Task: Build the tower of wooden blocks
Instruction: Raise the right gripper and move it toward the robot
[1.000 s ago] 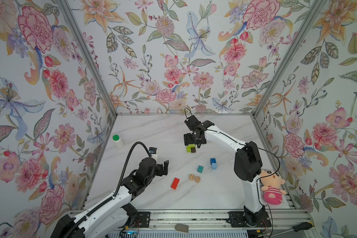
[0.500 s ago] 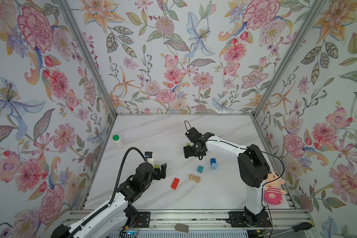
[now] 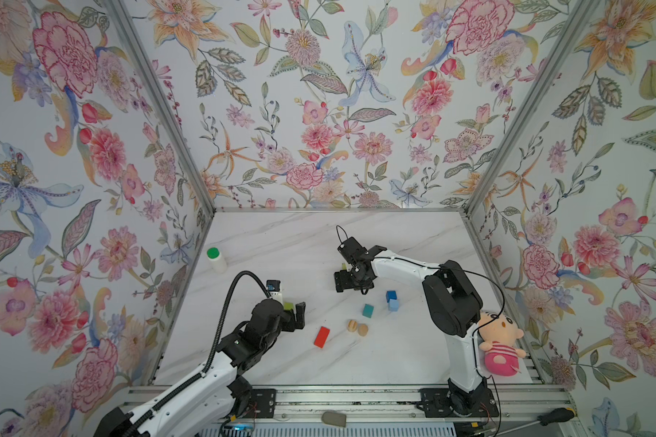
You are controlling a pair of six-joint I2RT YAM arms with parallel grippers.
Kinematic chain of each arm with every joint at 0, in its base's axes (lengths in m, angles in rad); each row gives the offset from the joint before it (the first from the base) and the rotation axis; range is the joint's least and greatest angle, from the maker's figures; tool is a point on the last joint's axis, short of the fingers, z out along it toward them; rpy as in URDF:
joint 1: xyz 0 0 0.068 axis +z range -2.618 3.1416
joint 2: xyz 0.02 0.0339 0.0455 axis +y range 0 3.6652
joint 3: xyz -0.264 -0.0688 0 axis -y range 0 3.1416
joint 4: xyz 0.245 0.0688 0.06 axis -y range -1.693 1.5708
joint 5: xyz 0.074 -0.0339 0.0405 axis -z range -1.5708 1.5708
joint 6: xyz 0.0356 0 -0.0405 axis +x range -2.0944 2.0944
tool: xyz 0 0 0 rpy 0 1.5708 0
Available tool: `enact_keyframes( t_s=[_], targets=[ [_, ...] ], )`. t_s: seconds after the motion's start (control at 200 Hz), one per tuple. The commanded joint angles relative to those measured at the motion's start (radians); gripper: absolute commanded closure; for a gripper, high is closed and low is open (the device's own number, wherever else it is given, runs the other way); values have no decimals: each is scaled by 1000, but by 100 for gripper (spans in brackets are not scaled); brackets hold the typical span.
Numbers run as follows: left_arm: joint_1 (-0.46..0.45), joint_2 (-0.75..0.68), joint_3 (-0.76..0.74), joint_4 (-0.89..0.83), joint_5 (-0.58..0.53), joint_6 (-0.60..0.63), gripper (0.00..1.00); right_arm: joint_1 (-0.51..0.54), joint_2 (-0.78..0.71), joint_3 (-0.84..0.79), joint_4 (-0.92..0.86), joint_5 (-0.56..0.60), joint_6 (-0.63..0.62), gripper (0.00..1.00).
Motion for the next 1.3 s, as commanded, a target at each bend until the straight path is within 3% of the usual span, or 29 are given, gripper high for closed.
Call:
enact_keyframes(
  t_s=[0.0, 0.911, 1.291],
  targets=[
    [-10, 12, 11, -16, -29, 1, 1, -11, 20, 35, 0, -15, -15, 13],
    [-11, 28, 31, -32, -60, 2, 1, -29, 84, 98, -1, -51, -24, 13],
    [-10, -20, 18, -75, -67, -24, 1, 33, -27, 75, -22, -33, -28, 12]
  ],
)
